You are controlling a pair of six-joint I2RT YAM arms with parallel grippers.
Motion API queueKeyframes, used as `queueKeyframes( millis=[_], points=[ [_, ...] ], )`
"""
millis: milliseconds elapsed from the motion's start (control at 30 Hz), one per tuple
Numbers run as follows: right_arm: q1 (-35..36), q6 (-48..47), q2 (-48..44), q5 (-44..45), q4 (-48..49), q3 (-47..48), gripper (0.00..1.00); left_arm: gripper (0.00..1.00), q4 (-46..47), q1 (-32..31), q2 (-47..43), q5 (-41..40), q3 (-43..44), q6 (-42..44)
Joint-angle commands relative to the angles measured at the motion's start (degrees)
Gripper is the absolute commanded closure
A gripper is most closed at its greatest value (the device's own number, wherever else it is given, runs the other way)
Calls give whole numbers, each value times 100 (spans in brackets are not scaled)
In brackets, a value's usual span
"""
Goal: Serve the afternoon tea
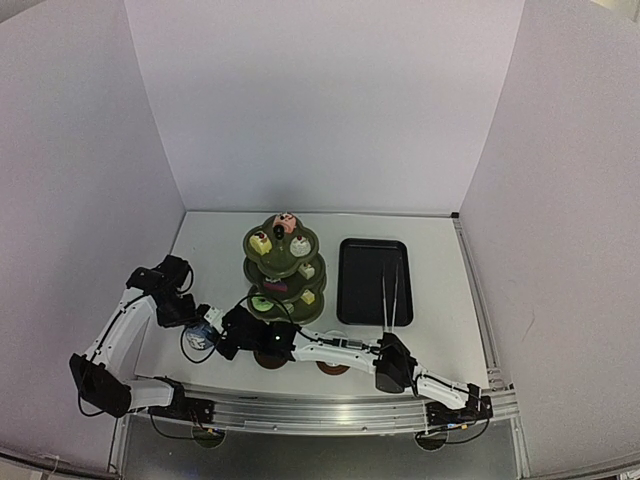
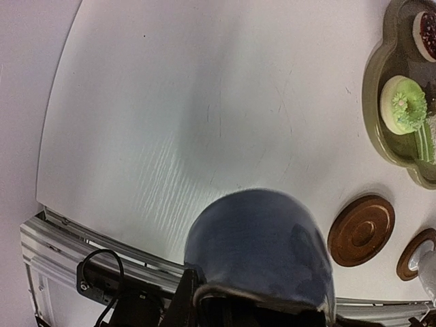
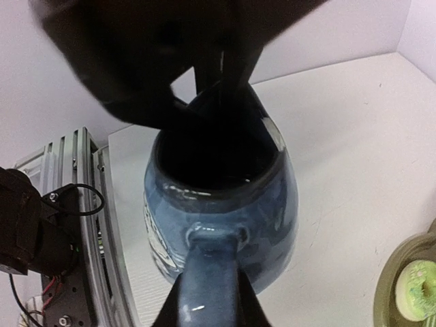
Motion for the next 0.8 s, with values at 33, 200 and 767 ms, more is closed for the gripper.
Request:
queueKeyframes(
  millis=[33,200,767],
  points=[
    [-78,158,144,36,261,290,100,100,139,-114,-106,85,67,251],
    [-101,110,-77,144,320,-59,100,95,242,-115,-155,112,-29,512],
    [-205,-61,-1975,-198,1299,-2561,100,28,798,457,-199,487,810,1569]
  ],
)
